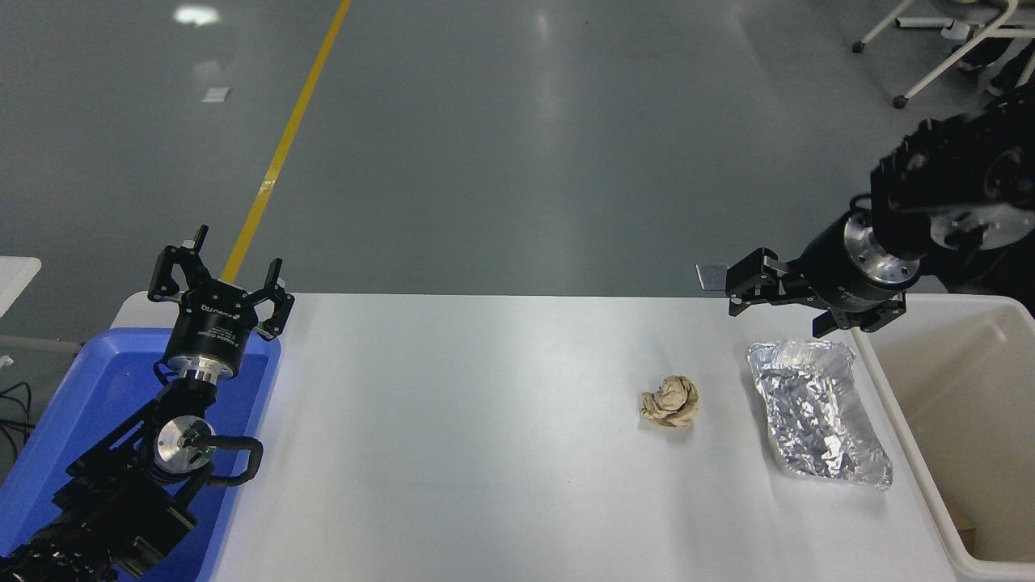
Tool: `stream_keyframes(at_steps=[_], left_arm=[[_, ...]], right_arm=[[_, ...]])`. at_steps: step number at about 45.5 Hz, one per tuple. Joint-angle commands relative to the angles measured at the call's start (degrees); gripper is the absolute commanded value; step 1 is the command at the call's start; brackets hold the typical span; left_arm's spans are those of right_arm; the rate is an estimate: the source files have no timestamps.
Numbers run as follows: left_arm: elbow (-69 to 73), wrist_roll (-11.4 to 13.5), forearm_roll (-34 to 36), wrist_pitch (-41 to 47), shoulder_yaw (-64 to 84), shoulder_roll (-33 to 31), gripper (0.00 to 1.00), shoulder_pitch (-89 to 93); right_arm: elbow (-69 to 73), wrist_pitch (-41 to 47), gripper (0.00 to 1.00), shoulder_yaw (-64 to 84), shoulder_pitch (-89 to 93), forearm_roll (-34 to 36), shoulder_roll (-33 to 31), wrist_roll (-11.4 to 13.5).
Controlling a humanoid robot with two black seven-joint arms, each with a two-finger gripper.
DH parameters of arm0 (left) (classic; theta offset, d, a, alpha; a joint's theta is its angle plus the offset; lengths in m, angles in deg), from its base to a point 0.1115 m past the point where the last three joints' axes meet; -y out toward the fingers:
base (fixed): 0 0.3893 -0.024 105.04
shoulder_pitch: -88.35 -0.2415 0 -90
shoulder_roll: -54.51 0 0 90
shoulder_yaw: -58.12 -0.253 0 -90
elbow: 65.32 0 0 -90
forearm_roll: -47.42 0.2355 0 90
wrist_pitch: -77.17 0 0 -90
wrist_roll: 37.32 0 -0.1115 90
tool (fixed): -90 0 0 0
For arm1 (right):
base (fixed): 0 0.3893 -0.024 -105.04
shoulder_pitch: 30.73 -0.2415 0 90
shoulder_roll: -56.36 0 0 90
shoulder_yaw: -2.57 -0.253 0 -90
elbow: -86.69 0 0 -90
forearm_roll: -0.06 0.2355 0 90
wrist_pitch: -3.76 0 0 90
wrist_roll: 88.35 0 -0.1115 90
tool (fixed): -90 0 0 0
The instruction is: Pick up foil plate and place in dustbin
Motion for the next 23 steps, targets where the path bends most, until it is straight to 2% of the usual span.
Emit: stream_keyframes(at_steps=[1,7,18,23], left_arm=[[0.0,0.0,0.0,0.0,0.0,0.0,0.98,0.0],[0.0,0.0,0.0,0.0,0.0,0.0,0.98,0.0],[0.0,0.0,0.0,0.0,0.0,0.1,0.98,0.0],[0.0,0.0,0.0,0.0,0.0,0.1,0.98,0.0]], right_arm=[[-6.6,-9.9,1.0,0.4,12.5,-10.1,-1.8,0.0],[-10.5,-15.0,1.0,0.7,18.5,-14.6,-1.8,0.0],[-17.9,-20.7,1.0,-0.7,27.9,-14.7,-4.3,-0.1],[-19.3,-26.5,1.0,-2.5,33.5,-14.8,-4.5,-0.1]])
